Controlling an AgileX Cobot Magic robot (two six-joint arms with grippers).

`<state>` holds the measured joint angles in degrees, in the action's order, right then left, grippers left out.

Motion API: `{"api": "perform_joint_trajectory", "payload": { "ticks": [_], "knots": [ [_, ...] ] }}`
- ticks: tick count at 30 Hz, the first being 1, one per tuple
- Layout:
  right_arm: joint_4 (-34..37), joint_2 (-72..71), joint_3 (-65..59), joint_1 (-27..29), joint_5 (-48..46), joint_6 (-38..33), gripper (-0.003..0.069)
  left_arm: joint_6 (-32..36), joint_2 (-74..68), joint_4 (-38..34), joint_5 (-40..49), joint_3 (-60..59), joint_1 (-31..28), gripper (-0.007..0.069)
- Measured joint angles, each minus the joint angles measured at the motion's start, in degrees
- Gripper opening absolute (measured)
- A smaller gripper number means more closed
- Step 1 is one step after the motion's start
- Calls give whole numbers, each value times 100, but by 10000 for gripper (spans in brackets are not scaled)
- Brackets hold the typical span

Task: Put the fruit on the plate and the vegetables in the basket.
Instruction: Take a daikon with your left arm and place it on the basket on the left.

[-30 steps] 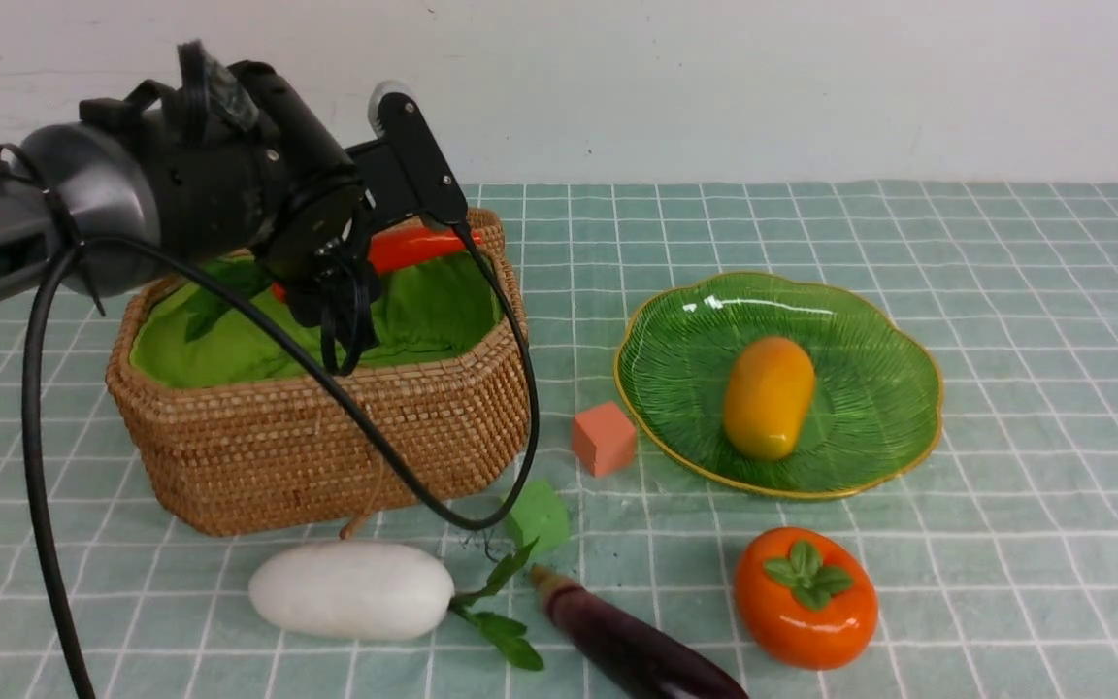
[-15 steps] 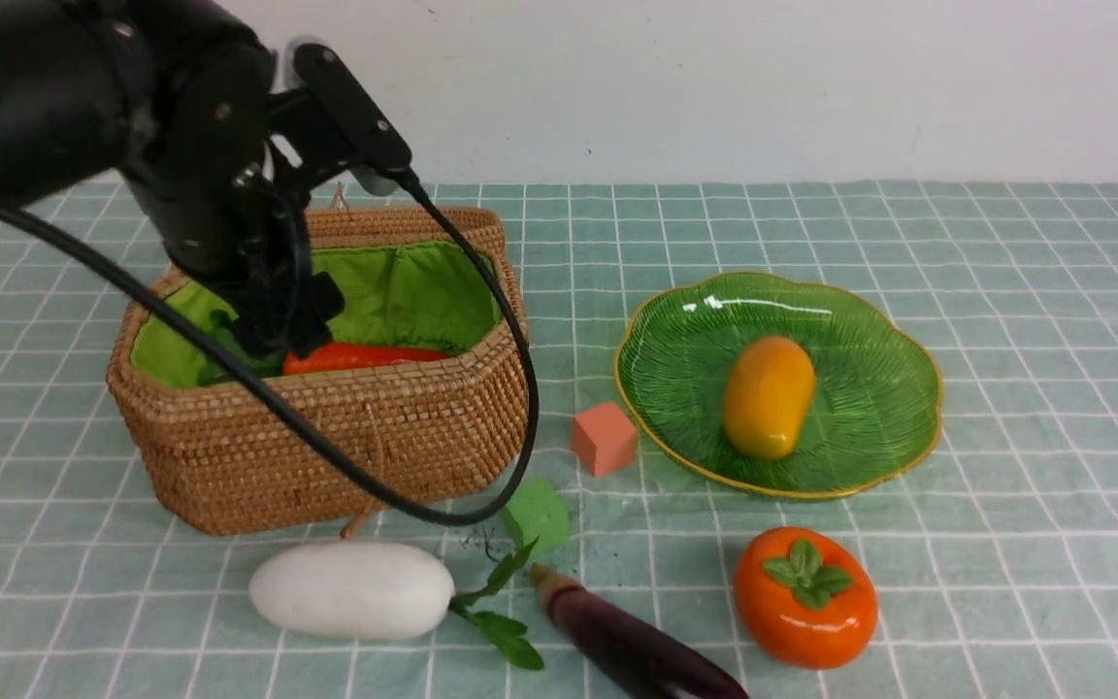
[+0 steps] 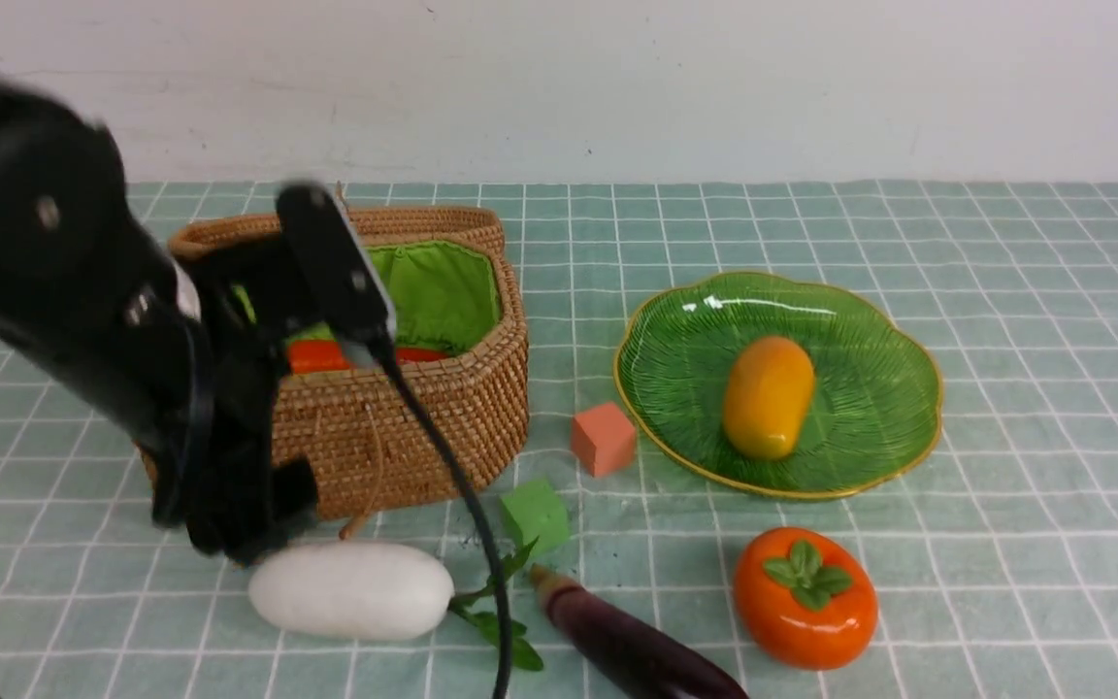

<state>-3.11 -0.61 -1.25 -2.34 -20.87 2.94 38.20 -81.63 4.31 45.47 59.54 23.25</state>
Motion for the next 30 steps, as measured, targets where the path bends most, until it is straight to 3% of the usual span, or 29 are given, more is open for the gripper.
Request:
{"api": "perform_joint_trajectory", "payload": {
  "ticks": [4, 9, 18, 25, 30],
  "knots": [
    [0, 0, 0, 0, 0, 0, 242, 152, -210, 113, -1077, -811, 0, 641],
    [0, 0, 0, 0, 0, 0, 242, 345, -577, 177, -1574, -986, 0, 638],
    [0, 0, 0, 0, 0, 0, 242, 472, -1138, 185, -1953, -986, 0, 624],
    [0, 0, 0, 0, 0, 0, 242, 472, -1236, 159, -1905, -986, 0, 524],
    [0, 0, 0, 0, 0, 0, 242, 472, -1165, 69, -1594, -975, 0, 521]
  ]
}}
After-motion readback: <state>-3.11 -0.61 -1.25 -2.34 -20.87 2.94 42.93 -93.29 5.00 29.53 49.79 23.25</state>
